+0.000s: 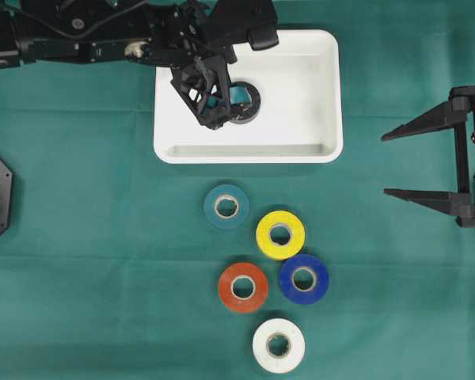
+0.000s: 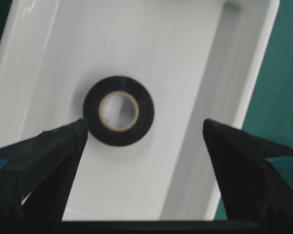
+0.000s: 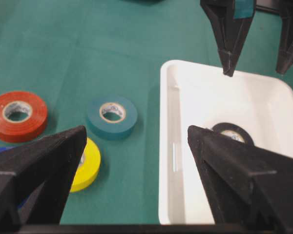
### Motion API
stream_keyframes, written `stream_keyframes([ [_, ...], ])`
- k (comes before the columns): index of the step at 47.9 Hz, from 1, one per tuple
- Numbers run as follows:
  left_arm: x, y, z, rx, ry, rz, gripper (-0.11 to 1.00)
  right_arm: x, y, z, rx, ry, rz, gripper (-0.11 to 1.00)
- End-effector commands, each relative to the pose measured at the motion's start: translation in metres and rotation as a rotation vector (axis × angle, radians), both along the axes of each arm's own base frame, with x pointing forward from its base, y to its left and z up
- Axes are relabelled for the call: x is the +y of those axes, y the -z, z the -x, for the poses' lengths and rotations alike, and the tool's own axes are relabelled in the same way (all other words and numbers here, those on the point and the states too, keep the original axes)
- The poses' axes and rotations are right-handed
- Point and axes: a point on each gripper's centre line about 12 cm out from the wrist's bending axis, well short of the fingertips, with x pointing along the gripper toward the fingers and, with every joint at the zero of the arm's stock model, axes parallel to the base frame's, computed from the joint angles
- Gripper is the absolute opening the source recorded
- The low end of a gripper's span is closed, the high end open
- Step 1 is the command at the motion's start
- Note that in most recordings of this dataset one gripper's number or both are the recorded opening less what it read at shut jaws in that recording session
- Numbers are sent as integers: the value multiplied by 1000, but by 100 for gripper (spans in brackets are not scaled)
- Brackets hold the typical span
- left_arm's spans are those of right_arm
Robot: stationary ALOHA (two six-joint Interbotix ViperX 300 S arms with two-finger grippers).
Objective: Pick up the tape from a random location and place it into the white case.
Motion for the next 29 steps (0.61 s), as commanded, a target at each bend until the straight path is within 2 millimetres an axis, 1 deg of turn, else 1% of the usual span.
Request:
stream_keyframes([
  [1, -9, -20, -1, -57, 24, -19, 95, 0, -11, -3, -29, 1, 2, 92],
  [7, -28, -19, -5, -63, 69, -19, 95, 0, -11, -3, -29, 2, -4, 92],
  [18, -84, -16, -14, -77, 198, -15, 95, 0, -12, -4, -34, 3, -5, 92],
  [23, -98, -16, -15, -77, 232, -14, 95, 0, -12, -4, -34, 3, -5, 92],
  [29, -102, -14, -12, -73, 243, -14, 95, 0, -12, -4, -35, 3, -8, 92],
])
